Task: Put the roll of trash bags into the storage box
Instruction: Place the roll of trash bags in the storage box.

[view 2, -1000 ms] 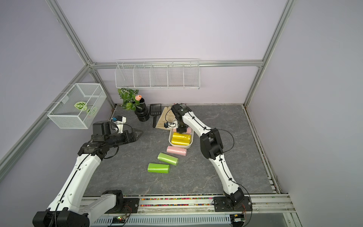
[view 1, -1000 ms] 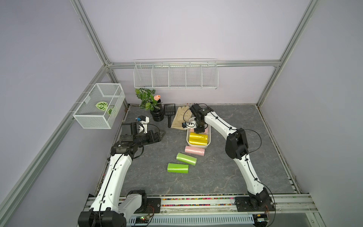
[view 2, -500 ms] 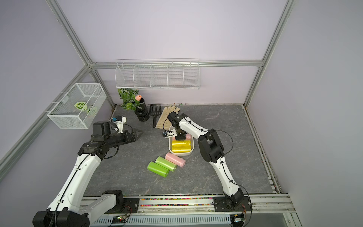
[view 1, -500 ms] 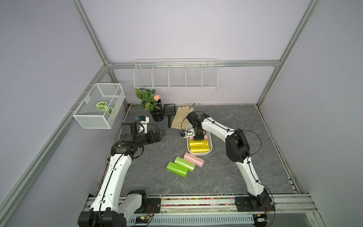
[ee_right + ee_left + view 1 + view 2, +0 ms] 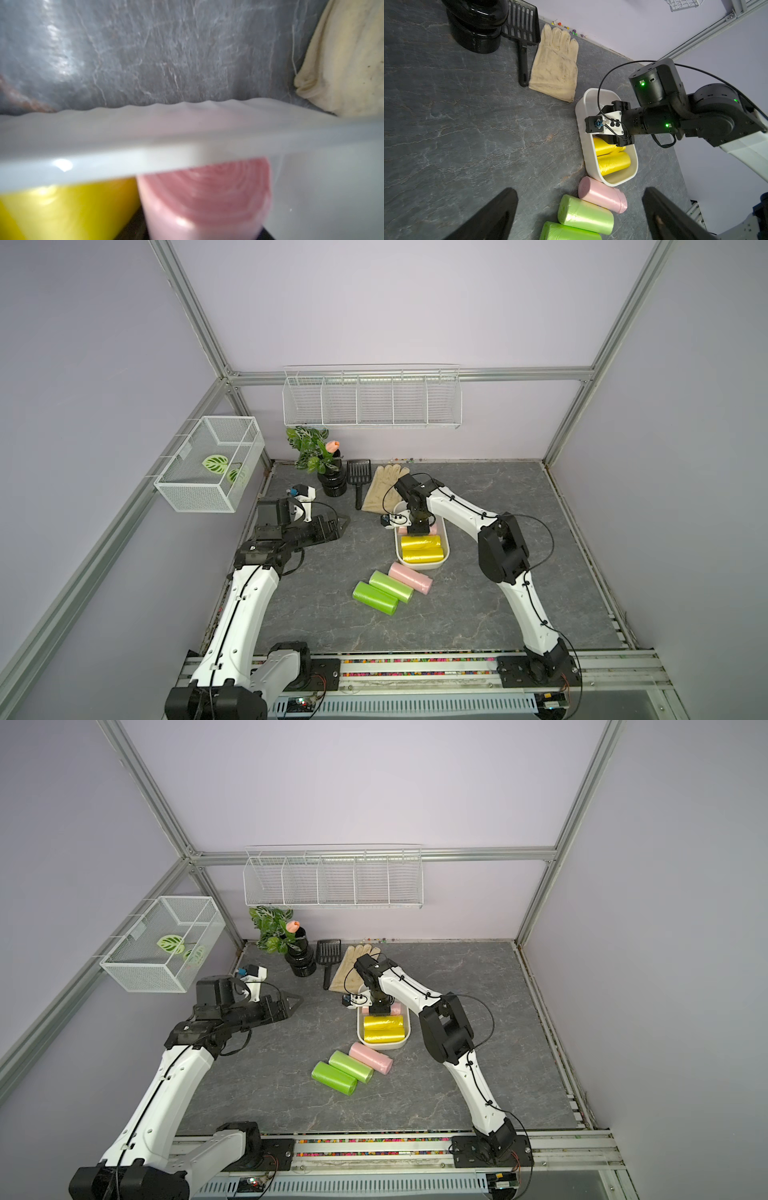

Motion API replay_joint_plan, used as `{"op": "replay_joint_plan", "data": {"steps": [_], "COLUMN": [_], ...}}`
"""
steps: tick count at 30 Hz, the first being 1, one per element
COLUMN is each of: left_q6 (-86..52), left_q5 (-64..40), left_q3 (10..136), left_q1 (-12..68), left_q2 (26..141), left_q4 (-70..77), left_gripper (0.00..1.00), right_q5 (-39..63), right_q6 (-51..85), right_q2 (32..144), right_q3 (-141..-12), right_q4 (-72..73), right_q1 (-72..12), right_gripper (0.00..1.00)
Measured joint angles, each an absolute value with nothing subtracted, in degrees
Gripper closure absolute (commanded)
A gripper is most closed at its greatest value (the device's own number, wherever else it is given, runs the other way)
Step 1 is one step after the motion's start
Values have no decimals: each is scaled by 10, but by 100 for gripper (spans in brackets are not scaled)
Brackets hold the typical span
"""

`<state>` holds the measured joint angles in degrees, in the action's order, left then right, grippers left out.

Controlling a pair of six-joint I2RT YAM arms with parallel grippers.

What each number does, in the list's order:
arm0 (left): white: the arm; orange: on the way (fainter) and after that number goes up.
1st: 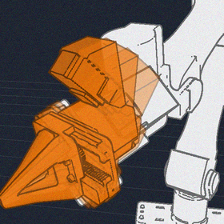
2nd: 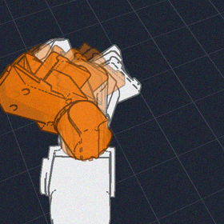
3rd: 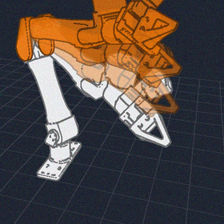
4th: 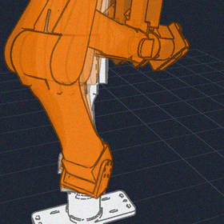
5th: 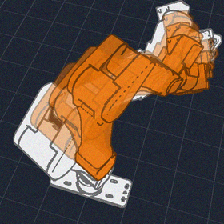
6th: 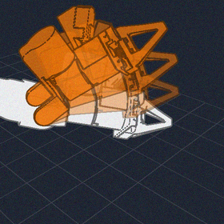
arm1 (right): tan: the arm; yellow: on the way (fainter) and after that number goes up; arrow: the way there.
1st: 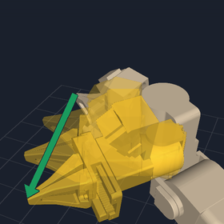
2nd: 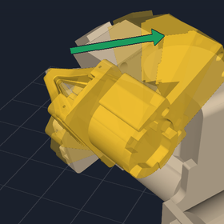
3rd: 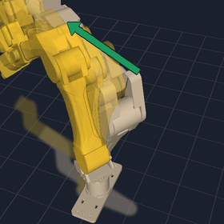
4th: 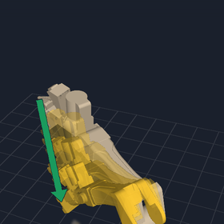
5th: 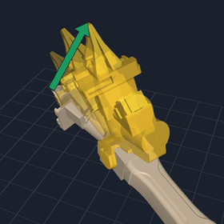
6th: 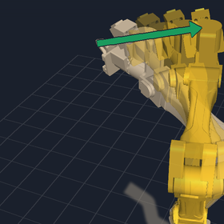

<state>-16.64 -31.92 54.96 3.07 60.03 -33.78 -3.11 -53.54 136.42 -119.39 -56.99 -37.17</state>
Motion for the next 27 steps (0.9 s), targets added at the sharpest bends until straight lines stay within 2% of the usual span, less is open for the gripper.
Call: {"op": "replay_joint_plan", "data": {"steps": [6, 10, 20, 27], "left_q6": [-166, -166, -166, -166], "left_q5": [-319, -319, -319, -319], "left_q3": [550, 550, 550, 550], "left_q1": [31, 31, 31, 31], "left_q2": [600, 600, 600, 599], "left_q4": [-338, -338, -338, -338], "left_gripper": [0, 0, 0, 0], "right_q5": [-18, -17, -18, -12], "right_q6": [-534, -533, -536, -512], "right_q2": [1359, 1340, 1296, 1279], "right_q3": [-1194, -1193, -1191, -1178], "right_q4": [-577, -582, -585, -590], "right_q1": [-371, -372, -372, -373], "right_gripper": [47, 40, 45, 44]}}
